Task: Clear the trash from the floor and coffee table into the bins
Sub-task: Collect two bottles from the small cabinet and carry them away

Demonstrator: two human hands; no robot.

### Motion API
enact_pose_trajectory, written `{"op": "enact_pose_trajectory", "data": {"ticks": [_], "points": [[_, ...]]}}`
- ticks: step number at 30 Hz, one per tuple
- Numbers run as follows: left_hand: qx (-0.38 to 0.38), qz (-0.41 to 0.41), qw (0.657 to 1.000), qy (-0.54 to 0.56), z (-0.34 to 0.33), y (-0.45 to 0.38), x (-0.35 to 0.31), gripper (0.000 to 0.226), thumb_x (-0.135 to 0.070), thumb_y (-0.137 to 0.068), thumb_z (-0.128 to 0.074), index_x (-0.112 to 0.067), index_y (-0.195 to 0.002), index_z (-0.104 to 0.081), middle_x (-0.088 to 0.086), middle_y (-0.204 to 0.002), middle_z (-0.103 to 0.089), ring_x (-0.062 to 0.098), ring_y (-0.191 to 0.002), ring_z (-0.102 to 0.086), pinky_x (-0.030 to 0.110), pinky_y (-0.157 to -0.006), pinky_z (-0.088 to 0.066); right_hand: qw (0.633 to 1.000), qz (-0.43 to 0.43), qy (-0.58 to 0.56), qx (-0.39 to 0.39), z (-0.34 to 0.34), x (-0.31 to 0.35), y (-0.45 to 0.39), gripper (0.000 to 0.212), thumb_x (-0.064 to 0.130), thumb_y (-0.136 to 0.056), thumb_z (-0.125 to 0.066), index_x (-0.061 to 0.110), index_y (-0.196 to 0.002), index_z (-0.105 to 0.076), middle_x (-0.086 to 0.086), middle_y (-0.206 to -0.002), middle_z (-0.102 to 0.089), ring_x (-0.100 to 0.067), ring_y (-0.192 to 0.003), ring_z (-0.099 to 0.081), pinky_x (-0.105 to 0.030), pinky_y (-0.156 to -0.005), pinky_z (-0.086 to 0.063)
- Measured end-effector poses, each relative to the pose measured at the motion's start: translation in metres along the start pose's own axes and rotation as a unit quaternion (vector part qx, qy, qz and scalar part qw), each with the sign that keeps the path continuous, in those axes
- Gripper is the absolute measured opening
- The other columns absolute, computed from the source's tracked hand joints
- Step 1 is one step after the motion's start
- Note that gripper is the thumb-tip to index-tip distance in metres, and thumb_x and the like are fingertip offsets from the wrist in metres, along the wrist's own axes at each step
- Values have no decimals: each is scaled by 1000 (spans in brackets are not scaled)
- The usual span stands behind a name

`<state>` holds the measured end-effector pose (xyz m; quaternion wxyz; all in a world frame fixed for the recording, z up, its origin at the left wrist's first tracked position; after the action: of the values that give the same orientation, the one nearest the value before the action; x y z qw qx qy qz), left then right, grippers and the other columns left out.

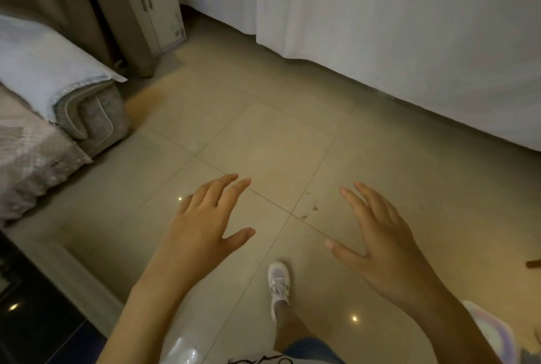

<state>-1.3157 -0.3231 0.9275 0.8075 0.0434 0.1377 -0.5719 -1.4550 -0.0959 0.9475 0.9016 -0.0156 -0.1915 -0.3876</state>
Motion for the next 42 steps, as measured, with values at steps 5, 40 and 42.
{"op": "enact_pose_trajectory", "data": {"ticks": [5,40,42], "points": [[2,16,1000,-18,-11,-106,39,77,-59,-83,-55,-34,-147,-19,-9,-153,-24,14,-137,-28,32,-106,-30,999,30,-13,3,4,-12,-128,81,57,-85,-53,47,-145,0,23,-154,10,-4,-142,8,-35,-115,-8],[22,78,997,-7,61,-717,479,76,-57,-86,-51,-38,-148,-10,-11,-158,-7,14,-143,-17,37,-112,-24,989,116,63,69,25,149,-909,82,64,-85,-40,39,-147,6,12,-158,7,-13,-143,18,-44,-117,0],[19,79,997,-11,57,-763,503,77,-57,-86,-52,-38,-148,-11,-10,-158,-8,15,-143,-18,37,-112,-24,988,121,63,70,20,153,-963,81,65,-85,-41,40,-147,5,12,-158,6,-13,-143,16,-45,-118,-1]]}}
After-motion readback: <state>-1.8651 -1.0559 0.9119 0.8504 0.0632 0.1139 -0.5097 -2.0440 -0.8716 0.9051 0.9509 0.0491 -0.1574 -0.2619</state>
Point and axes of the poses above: each hand's wrist, its own y-axis away from the middle knuckle, its own z-axis out of the back of the hand, x = y × z, the point moved 2 cm from there along -y, towards the middle knuckle
